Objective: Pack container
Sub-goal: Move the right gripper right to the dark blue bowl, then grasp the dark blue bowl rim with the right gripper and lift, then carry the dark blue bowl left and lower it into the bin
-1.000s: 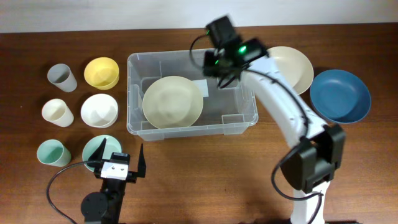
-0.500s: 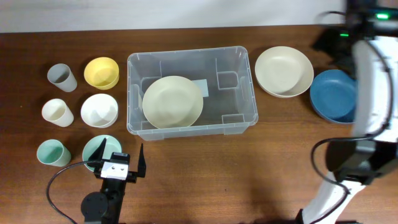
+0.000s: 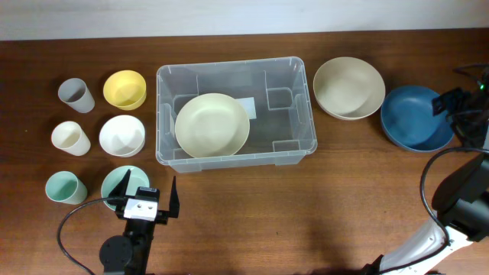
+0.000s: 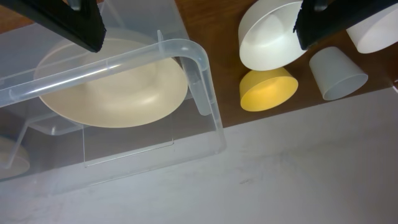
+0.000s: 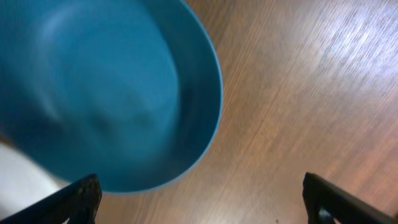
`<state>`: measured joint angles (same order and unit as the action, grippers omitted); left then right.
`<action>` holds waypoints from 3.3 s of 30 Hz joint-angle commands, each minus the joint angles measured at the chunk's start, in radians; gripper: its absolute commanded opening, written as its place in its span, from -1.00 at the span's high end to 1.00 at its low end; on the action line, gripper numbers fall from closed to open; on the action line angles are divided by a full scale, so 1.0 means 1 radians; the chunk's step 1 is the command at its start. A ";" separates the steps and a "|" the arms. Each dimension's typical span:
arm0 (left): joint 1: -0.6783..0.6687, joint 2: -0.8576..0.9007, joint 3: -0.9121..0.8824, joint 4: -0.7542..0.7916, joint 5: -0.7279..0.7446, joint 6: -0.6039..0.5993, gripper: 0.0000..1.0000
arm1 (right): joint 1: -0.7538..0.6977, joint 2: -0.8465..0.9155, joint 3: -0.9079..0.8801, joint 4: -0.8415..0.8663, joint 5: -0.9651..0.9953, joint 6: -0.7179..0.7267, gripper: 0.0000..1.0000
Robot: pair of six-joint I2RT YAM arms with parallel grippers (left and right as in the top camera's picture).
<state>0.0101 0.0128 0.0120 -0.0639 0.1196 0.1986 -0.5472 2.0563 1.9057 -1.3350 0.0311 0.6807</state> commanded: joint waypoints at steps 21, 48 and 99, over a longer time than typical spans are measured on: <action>0.006 -0.006 -0.003 -0.005 -0.001 0.009 -0.99 | -0.080 -0.006 -0.435 0.467 -0.145 -0.030 -0.98; 0.006 -0.006 -0.003 -0.005 -0.001 0.009 -0.99 | -0.103 -0.006 -0.492 0.584 -0.151 -0.029 0.92; 0.006 -0.006 -0.003 -0.005 -0.001 0.009 -0.99 | 0.861 -0.372 -0.465 0.657 -0.483 -0.095 0.92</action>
<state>0.0101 0.0128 0.0120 -0.0639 0.1196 0.1986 0.2451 1.6230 1.4303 -0.7185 -0.4862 0.5217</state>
